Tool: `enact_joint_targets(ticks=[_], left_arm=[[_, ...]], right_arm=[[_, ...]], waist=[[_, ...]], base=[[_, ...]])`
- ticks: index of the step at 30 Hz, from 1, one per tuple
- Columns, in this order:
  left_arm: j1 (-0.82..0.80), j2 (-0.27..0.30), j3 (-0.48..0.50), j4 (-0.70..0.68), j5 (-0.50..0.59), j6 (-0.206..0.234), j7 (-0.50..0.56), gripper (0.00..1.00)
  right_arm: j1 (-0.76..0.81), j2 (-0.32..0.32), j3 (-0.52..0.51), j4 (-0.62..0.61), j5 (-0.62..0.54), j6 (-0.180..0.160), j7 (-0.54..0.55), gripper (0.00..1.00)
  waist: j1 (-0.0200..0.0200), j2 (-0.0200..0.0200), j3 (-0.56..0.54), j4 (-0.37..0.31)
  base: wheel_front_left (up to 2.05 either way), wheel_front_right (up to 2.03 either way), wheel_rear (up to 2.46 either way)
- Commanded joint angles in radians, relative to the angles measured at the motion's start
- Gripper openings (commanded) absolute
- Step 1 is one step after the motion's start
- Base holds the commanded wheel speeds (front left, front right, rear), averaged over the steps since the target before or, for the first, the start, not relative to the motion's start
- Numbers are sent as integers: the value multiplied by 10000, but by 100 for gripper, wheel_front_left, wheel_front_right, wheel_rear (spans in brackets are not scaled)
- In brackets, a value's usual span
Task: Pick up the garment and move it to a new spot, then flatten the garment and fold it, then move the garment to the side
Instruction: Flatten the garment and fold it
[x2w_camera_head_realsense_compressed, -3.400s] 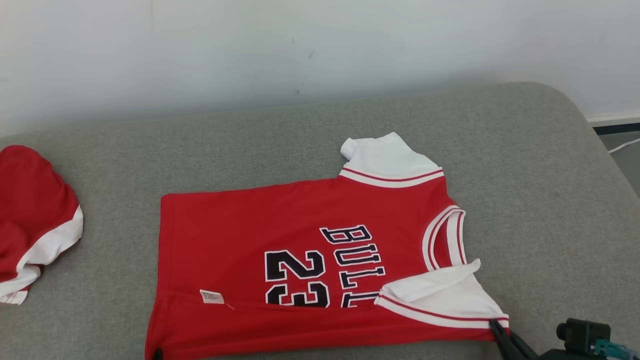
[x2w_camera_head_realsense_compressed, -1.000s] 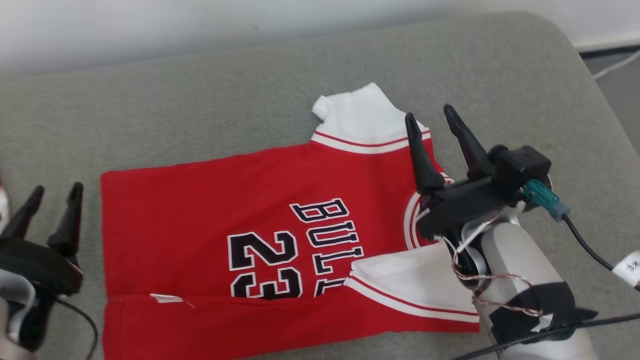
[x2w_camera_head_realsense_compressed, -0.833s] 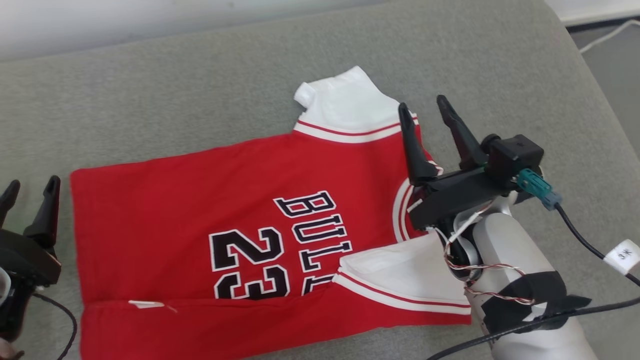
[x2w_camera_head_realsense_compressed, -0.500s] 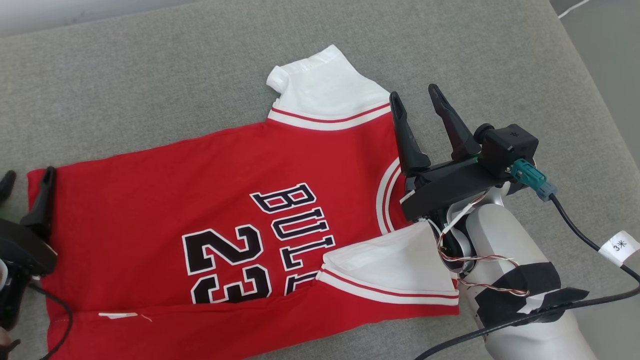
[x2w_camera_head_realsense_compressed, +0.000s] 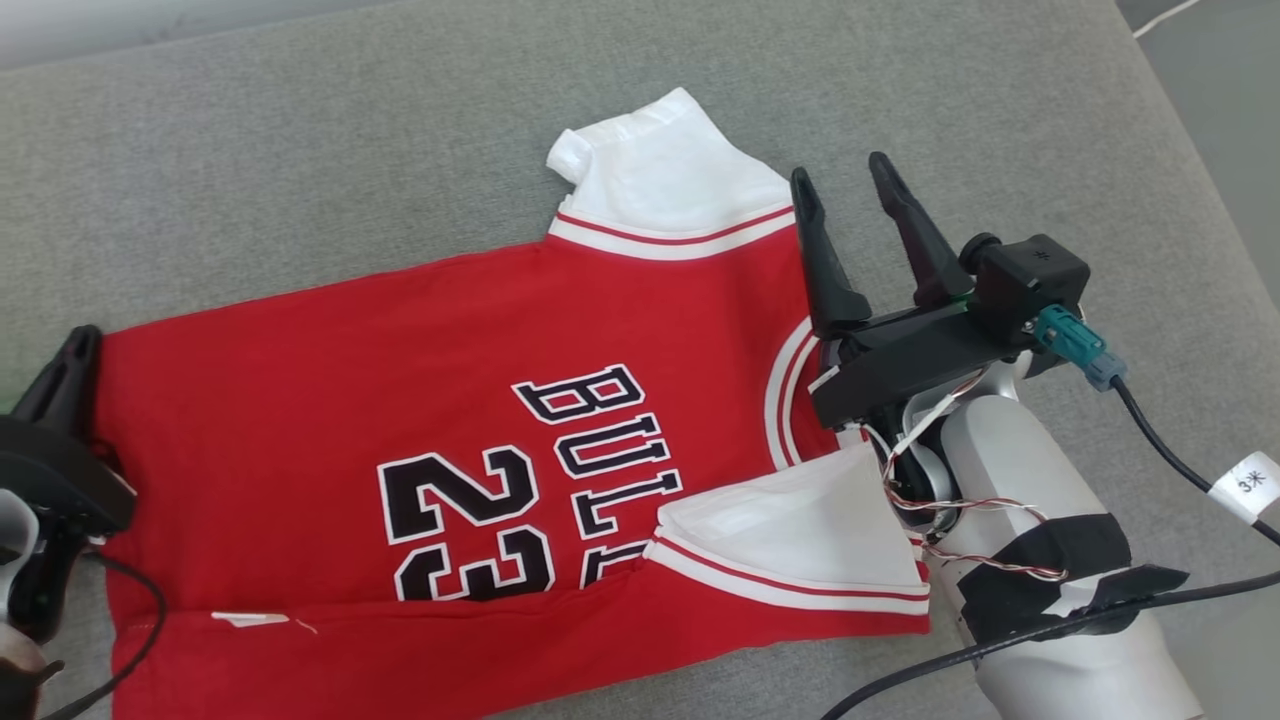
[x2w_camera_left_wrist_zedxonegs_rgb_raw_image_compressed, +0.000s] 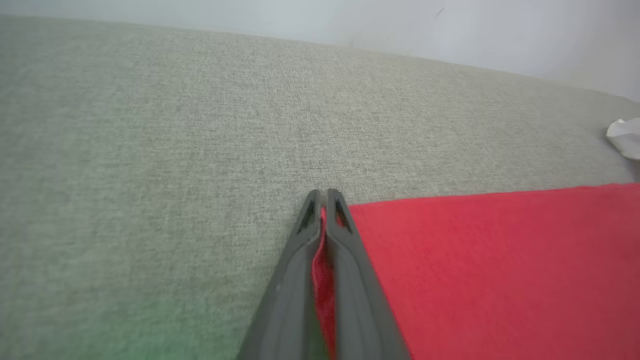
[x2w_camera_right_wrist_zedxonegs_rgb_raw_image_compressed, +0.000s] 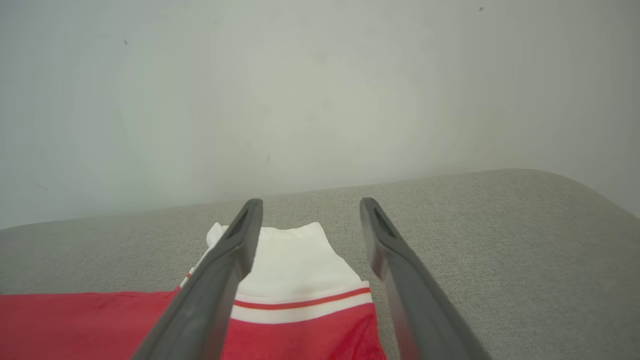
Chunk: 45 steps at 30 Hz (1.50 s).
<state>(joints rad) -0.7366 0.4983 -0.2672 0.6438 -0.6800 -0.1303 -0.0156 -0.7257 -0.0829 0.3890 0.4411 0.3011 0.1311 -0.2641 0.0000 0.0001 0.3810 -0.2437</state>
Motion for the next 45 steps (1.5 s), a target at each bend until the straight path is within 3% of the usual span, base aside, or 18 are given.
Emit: enact_joint_targets(ticks=[1,5,19,32,45], left_arm=[[78,-5,-136,9,55,8,-33,0],[-71,73,-268,-308,114,8,-358,0],[-405,-314,-957,-1737,586,141,-713,0],[-530,-750,-1414,-3044,802,253,-796,0],[-717,-960,-1750,-3923,894,339,-811,0]], right_arm=[[-53,-38,5,32,-32,-6,-21,100],[-233,-110,118,391,-26,-6,-10,100],[-3654,-561,622,4481,1300,-6,1973,100],[-5875,-1009,919,7516,912,-6,2589,100],[-6710,-1435,498,8437,313,-6,2581,100]], waist=[[0,-1,-39,68],[0,-1,-91,212],[0,-1,289,1338],[0,-1,985,2426],[0,-1,1696,3004]], base=[[0,0,0],[0,0,0],[0,0,0],[0,0,0],[0,0,0]])
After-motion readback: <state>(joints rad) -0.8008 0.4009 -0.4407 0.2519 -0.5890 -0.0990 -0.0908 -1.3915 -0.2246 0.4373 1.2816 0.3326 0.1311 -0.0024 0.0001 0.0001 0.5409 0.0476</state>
